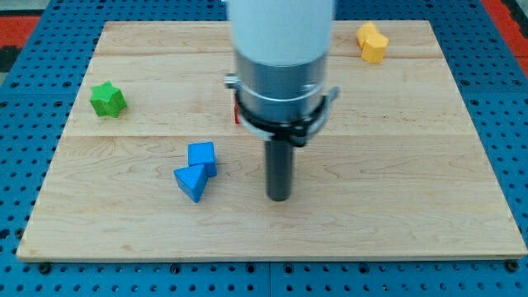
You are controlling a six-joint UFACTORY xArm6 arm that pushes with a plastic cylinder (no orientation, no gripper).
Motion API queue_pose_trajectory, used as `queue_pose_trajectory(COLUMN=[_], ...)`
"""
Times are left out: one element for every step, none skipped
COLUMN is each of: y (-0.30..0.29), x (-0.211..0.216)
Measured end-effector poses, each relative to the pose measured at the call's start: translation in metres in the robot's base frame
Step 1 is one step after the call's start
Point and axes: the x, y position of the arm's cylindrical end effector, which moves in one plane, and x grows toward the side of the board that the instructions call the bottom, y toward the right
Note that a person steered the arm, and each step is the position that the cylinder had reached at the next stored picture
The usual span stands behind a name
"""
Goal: Push the green circle diagonally right below the green star
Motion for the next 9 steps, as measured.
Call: queue_pose_trajectory(y=[0.009, -0.076, -0.073, -0.010, 0.016, -0.029, -0.091, -0.172, -0.234], x=[-0.019, -0.052, -0.064, -0.065, -0.080, -0.088, -0.090, -0.111, -0.123])
